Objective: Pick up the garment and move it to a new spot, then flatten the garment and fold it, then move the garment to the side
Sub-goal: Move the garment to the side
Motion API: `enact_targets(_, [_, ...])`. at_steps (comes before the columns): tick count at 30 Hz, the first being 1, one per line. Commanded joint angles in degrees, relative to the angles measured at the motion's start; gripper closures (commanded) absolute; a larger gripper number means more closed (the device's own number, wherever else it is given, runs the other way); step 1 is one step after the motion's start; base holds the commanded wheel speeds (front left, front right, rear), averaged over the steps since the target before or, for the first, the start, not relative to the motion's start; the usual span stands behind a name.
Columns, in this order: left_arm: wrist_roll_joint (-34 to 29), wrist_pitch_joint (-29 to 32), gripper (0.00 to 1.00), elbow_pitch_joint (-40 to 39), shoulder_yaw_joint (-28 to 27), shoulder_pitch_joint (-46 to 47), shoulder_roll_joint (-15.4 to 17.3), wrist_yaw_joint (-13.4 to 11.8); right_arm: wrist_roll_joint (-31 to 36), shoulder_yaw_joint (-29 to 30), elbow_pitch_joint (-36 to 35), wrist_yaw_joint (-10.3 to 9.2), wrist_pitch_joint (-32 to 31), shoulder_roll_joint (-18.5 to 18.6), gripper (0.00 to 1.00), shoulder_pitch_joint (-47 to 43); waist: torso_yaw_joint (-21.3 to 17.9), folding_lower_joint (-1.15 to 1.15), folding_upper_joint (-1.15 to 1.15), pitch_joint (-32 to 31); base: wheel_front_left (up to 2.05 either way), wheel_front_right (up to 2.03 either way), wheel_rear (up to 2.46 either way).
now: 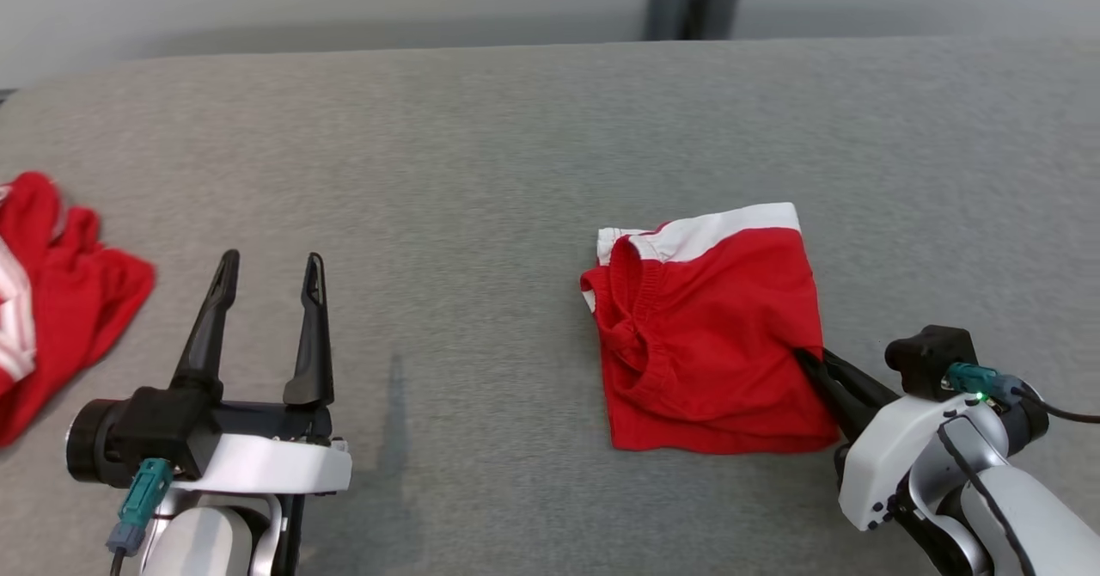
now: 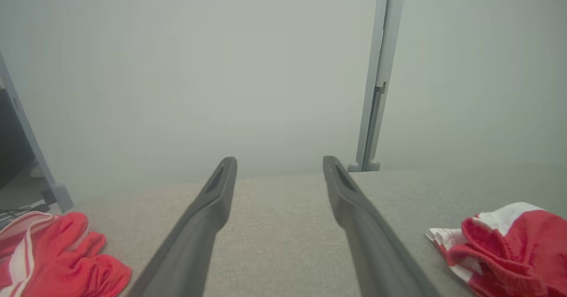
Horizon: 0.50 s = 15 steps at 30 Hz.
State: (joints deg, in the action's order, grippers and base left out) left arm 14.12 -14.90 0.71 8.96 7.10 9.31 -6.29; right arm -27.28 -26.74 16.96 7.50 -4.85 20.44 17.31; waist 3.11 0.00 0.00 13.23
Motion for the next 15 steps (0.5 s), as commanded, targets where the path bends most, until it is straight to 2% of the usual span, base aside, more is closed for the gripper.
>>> enact_targets(1, [-0.32,0.0,0.0,-0.39,-0.04,0.99,0.51,0.06,0.58,-0.11,-0.73,-0.01,-0.07,0.78,1.0,0.52,-4.73,0.0,0.0,1.43,0.0,0.0,0.0])
enact_targets(8, [-1.42,1.71,0.0,-2.01,0.9,3.27,2.0,0.56,0.46,-3.91,-1.64,-0.01,0.14,1.85,1.0,4.41,-13.61,0.0,0.0,4.47,0.0,0.0,0.0])
enact_targets(15, [-3.13,4.01,0.0,-4.8,2.01,7.13,3.92,1.21,-1.17,-8.79,2.59,-0.01,3.6,4.02,1.0,14.55,-20.23,0.0,0.0,9.12,0.0,0.0,0.0])
